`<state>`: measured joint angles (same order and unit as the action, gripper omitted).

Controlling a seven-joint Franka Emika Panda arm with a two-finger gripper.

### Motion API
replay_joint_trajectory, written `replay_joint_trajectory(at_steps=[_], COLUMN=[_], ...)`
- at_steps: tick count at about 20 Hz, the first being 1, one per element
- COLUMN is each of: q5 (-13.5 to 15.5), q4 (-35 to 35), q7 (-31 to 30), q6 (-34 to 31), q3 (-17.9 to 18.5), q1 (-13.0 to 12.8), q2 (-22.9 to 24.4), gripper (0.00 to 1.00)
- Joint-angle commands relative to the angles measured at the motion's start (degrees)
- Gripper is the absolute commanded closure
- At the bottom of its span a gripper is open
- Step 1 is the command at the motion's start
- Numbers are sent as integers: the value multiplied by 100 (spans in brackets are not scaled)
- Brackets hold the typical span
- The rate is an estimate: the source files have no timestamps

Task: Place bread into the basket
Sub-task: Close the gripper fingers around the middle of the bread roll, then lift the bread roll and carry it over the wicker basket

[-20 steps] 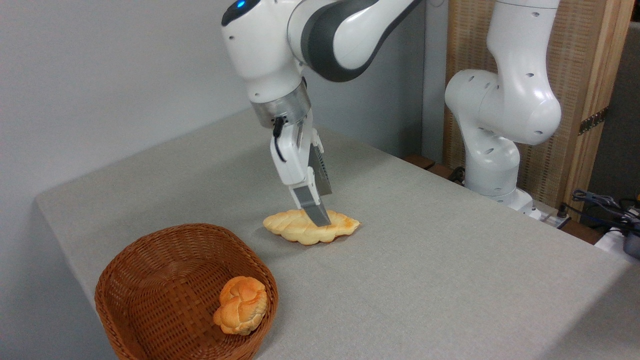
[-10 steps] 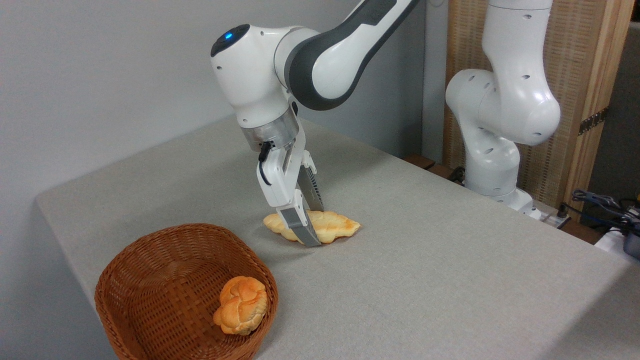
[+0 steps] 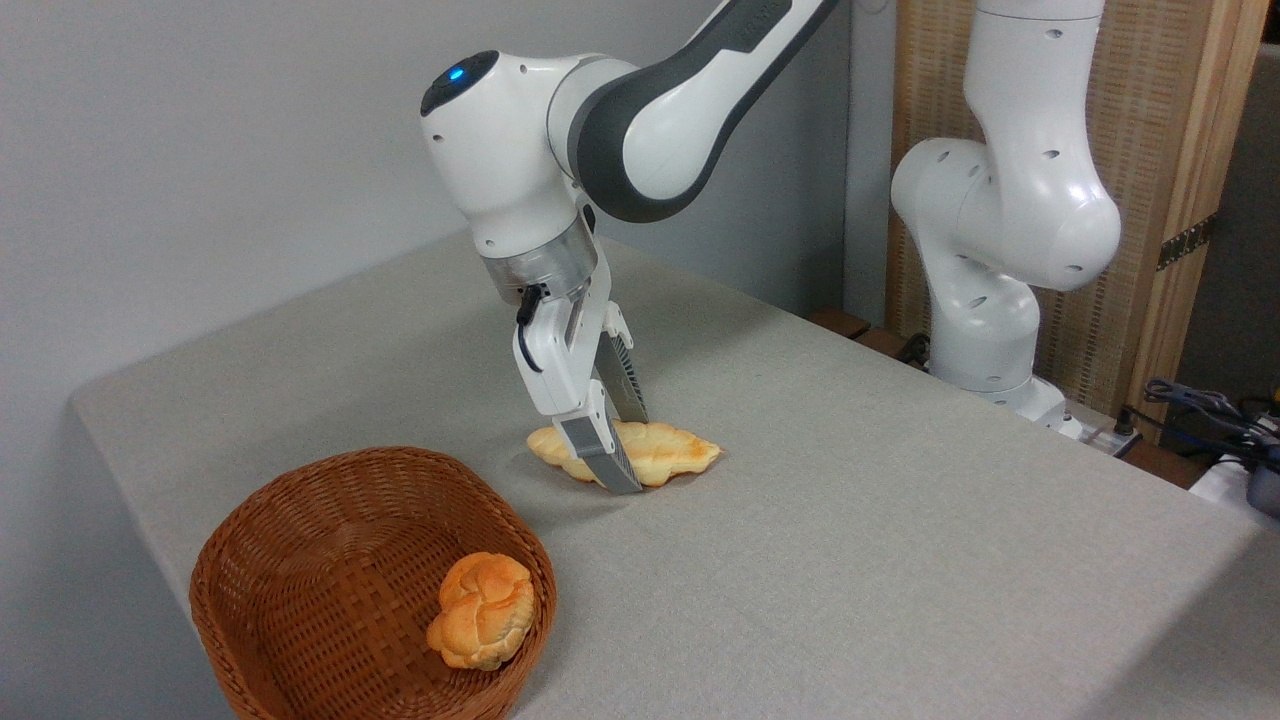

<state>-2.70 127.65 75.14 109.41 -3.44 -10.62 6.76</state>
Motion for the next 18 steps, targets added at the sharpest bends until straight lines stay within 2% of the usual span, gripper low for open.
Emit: replay_joint_trajectory(at_steps=[1, 10, 15, 18], q5=[-99, -47, 6, 278], q4=[-47, -188, -837, -1259], q7=[9, 0, -52, -79], q6=[2, -42, -419, -473], q3=[45, 45, 124, 133], q1=[-45, -45, -28, 25], q2=[-35, 18, 53, 53], gripper=[58, 57, 57, 57])
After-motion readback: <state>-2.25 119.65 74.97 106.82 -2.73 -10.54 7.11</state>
